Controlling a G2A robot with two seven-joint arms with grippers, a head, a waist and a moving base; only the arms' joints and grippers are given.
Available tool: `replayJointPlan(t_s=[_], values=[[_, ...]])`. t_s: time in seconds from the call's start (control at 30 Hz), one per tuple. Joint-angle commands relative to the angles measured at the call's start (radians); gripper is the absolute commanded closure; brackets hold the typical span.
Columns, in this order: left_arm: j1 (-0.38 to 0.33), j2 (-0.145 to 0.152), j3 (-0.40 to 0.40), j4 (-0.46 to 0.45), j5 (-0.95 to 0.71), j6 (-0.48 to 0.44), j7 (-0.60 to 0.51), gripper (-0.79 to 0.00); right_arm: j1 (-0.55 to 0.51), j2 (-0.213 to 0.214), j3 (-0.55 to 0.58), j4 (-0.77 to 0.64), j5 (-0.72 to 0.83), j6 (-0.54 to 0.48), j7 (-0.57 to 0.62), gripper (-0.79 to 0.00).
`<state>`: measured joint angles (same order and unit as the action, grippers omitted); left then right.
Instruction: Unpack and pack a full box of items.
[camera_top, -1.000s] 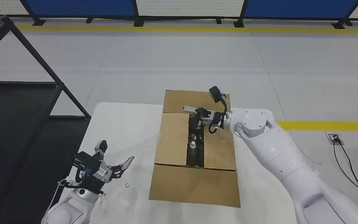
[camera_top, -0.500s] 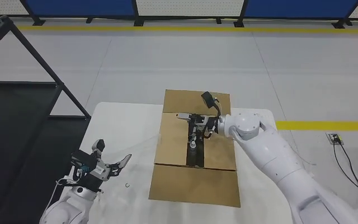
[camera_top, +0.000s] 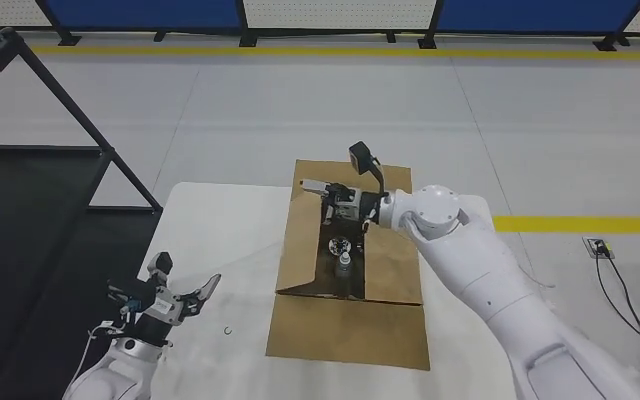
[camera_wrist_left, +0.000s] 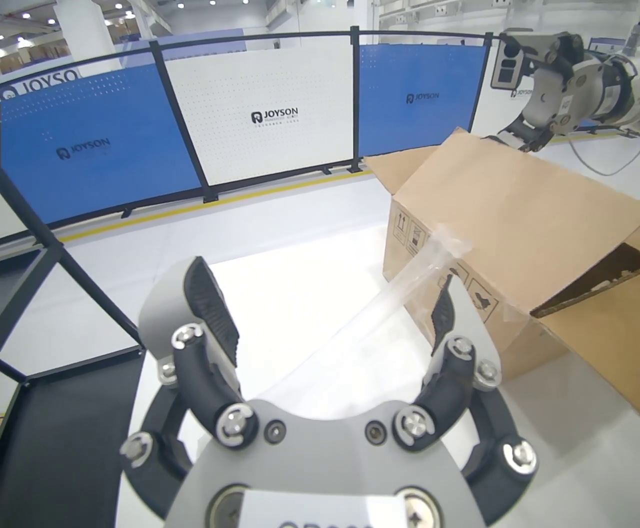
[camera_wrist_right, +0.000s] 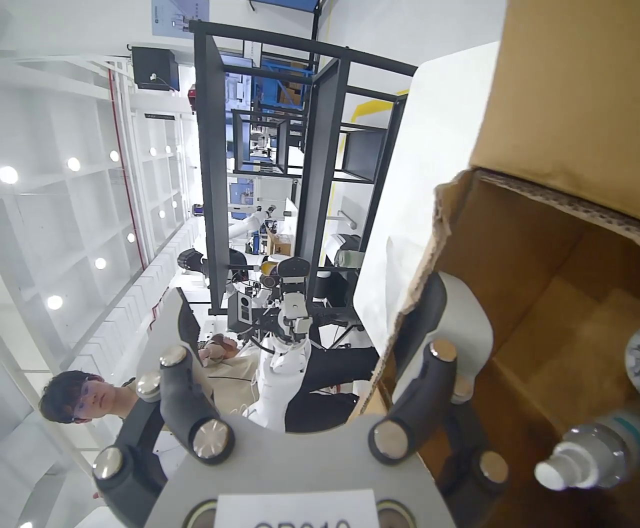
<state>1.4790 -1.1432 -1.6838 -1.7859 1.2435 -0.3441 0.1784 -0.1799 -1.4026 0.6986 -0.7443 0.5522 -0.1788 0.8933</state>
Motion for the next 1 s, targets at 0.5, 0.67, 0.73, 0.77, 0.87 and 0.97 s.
replayJointPlan(t_s=[0.5,0.67,0.73,0.77,0.87,0.97], values=[[0.058,0.002,-0.102,0.02,-0.095,-0.005,0.05,-0.785,0.044,-0.15,-0.119,0.055,-0.019,0.015,-0.149,-0.785],[0.079,0.002,-0.103,-0.017,-0.099,-0.024,0.06,-0.785,0.036,-0.2,-0.152,0.108,-0.056,-0.057,-0.25,-0.785],[0.081,0.002,-0.096,-0.029,-0.09,-0.032,0.056,-0.785,0.031,-0.219,-0.166,0.124,-0.072,-0.074,-0.276,-0.785],[0.081,0.001,-0.09,-0.034,-0.085,-0.033,0.052,-0.785,0.03,-0.228,-0.171,0.135,-0.081,-0.081,-0.29,-0.785],[0.073,0.001,-0.07,-0.04,-0.068,-0.033,0.042,-0.785,0.031,-0.254,-0.182,0.168,-0.094,-0.09,-0.305,-0.785],[0.06,-0.001,-0.046,-0.037,-0.063,-0.03,0.027,-0.785,0.035,-0.276,-0.185,0.202,-0.098,-0.101,-0.305,-0.785]])
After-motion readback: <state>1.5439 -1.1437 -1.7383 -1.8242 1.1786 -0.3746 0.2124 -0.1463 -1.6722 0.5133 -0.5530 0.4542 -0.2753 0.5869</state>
